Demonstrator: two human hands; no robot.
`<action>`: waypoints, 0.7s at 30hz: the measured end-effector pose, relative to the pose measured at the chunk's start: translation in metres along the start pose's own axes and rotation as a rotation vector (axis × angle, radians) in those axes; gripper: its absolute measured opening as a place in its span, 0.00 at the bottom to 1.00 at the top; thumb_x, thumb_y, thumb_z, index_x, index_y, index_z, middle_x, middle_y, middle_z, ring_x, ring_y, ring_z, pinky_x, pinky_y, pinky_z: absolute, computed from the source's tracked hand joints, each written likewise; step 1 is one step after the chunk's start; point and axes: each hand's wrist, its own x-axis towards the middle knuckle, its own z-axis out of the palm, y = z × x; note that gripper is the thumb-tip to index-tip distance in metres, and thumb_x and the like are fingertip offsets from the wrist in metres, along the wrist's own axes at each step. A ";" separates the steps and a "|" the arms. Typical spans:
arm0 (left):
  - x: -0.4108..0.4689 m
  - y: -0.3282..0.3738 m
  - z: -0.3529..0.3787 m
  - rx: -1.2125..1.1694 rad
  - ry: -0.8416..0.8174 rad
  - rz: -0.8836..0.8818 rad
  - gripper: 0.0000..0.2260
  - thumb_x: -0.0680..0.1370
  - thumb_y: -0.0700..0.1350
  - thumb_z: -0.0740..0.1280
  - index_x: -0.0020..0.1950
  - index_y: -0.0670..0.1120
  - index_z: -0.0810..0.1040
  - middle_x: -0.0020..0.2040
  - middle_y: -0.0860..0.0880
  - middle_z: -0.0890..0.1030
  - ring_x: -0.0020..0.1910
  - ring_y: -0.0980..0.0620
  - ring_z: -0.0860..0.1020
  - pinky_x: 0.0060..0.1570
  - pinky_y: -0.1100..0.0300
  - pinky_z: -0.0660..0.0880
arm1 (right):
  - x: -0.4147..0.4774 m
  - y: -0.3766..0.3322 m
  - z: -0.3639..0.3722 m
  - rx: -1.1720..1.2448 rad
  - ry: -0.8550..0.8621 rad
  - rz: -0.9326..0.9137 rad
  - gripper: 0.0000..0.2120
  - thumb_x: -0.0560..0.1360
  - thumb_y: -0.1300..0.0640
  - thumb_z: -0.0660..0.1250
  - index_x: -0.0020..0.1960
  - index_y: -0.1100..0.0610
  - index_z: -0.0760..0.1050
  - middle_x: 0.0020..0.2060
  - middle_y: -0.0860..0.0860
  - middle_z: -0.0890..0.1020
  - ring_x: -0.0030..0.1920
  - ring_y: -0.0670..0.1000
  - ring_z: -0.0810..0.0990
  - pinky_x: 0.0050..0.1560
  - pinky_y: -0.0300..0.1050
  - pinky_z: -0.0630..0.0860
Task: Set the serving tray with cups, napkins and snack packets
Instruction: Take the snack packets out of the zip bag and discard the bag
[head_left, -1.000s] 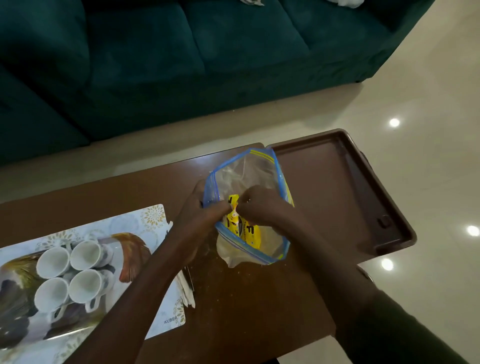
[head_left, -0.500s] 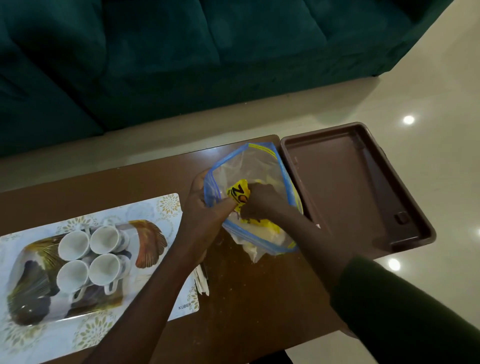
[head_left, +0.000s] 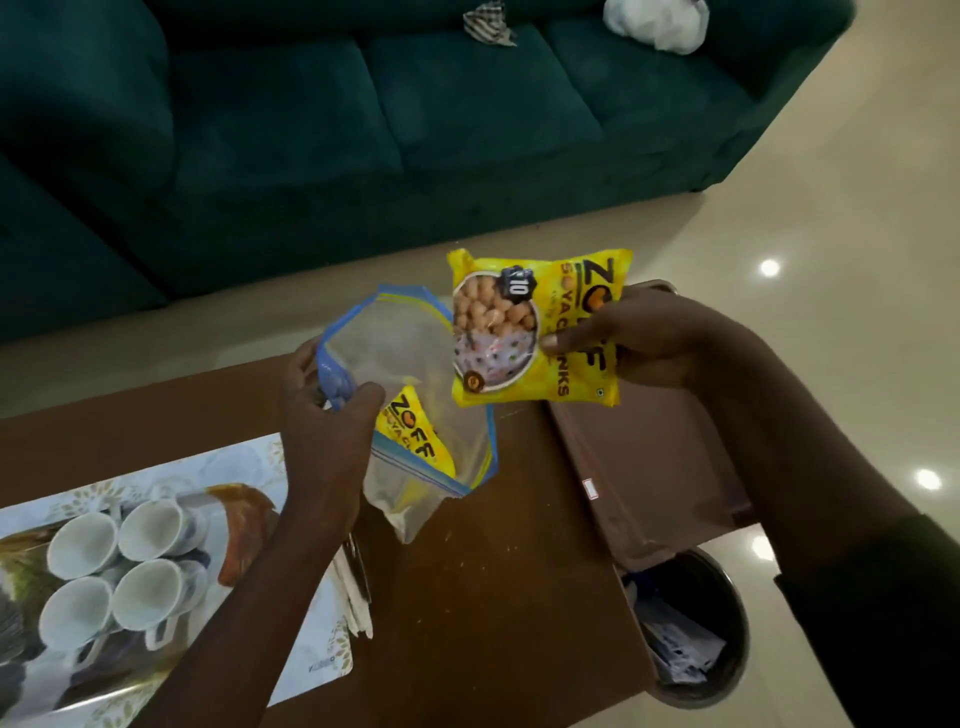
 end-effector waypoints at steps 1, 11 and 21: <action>0.000 0.000 0.000 -0.003 0.017 0.000 0.23 0.72 0.36 0.69 0.67 0.45 0.71 0.46 0.52 0.77 0.32 0.68 0.77 0.29 0.71 0.72 | 0.000 0.009 -0.009 0.114 -0.002 -0.014 0.16 0.68 0.68 0.69 0.55 0.58 0.81 0.52 0.55 0.86 0.53 0.56 0.85 0.55 0.56 0.80; -0.001 0.000 0.016 0.016 -0.014 -0.024 0.21 0.64 0.45 0.66 0.57 0.43 0.74 0.39 0.55 0.75 0.35 0.58 0.74 0.41 0.54 0.71 | 0.023 0.073 -0.084 -0.191 0.197 0.083 0.20 0.72 0.72 0.68 0.63 0.67 0.74 0.55 0.60 0.81 0.51 0.56 0.81 0.59 0.56 0.76; -0.007 -0.005 0.040 0.053 -0.027 -0.036 0.20 0.66 0.47 0.67 0.58 0.49 0.76 0.49 0.49 0.80 0.45 0.50 0.80 0.49 0.50 0.76 | 0.088 0.115 -0.116 -1.731 -0.237 0.420 0.27 0.71 0.59 0.71 0.70 0.56 0.70 0.66 0.56 0.76 0.65 0.58 0.76 0.61 0.47 0.72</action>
